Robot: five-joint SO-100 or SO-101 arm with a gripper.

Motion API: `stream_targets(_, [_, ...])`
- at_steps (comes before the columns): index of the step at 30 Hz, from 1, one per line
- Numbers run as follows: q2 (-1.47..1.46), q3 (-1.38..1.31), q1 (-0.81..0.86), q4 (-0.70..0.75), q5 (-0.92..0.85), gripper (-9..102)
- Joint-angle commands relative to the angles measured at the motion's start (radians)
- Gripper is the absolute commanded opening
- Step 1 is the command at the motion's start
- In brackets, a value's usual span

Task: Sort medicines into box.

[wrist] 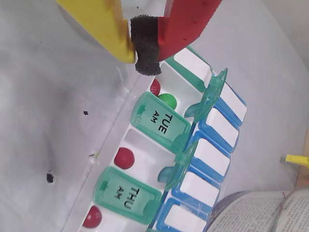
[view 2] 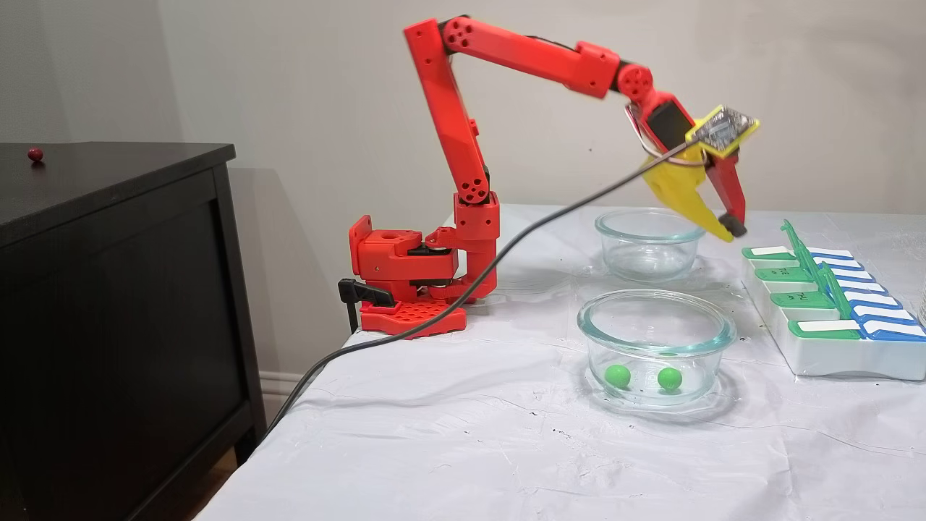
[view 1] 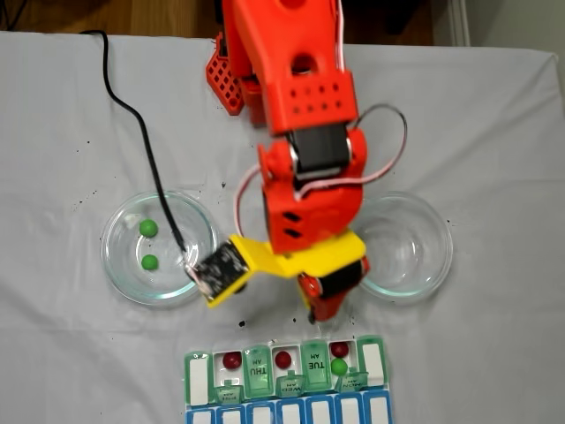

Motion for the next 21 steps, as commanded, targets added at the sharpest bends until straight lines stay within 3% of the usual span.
stream_targets(1, [0.100,-0.241,0.106,0.324,-0.187,0])
stream_targets(3, [0.071,-0.299,0.166,0.448,-0.287,0])
stream_targets(12, [0.005,-0.282,0.428,0.589,-0.707,0])
stream_targets(21, [-0.172,-0.288,0.586,0.666,-1.424,0])
